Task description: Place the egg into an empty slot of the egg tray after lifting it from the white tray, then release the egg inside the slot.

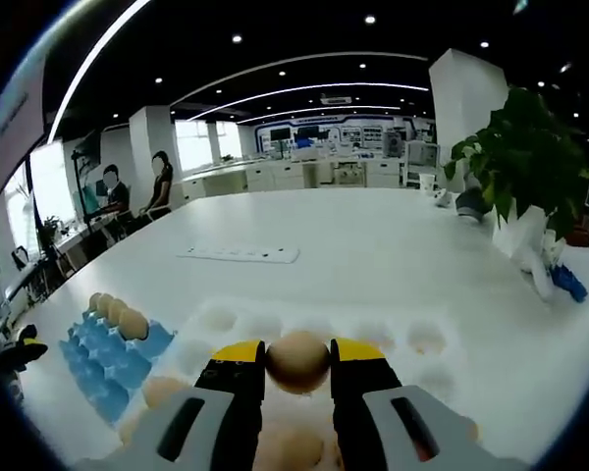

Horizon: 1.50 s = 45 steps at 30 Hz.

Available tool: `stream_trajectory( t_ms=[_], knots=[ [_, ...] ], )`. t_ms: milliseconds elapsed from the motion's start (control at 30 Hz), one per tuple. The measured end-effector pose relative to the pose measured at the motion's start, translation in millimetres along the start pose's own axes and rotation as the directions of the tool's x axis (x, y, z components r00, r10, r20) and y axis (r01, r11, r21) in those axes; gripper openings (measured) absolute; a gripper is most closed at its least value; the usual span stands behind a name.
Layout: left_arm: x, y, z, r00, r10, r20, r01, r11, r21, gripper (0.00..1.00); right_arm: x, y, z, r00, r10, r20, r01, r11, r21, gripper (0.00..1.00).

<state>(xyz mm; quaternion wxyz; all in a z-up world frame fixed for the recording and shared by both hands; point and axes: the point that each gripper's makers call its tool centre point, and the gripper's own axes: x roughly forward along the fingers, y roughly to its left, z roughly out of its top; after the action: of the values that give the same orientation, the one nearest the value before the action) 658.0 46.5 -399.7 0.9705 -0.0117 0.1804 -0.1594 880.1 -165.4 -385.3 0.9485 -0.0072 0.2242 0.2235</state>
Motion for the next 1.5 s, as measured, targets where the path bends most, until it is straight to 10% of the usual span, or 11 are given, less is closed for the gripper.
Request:
stream_trajectory(
  t_ms=[1500],
  knots=[
    [-12, -3.4, 1.7, 1.000, -0.005, 0.002, 0.005, 1.000, 0.022, 1.00, 23, 124, 1.8, 0.974, 0.226, -0.013, -0.226, 0.973, -0.043, 0.27]
  ],
)
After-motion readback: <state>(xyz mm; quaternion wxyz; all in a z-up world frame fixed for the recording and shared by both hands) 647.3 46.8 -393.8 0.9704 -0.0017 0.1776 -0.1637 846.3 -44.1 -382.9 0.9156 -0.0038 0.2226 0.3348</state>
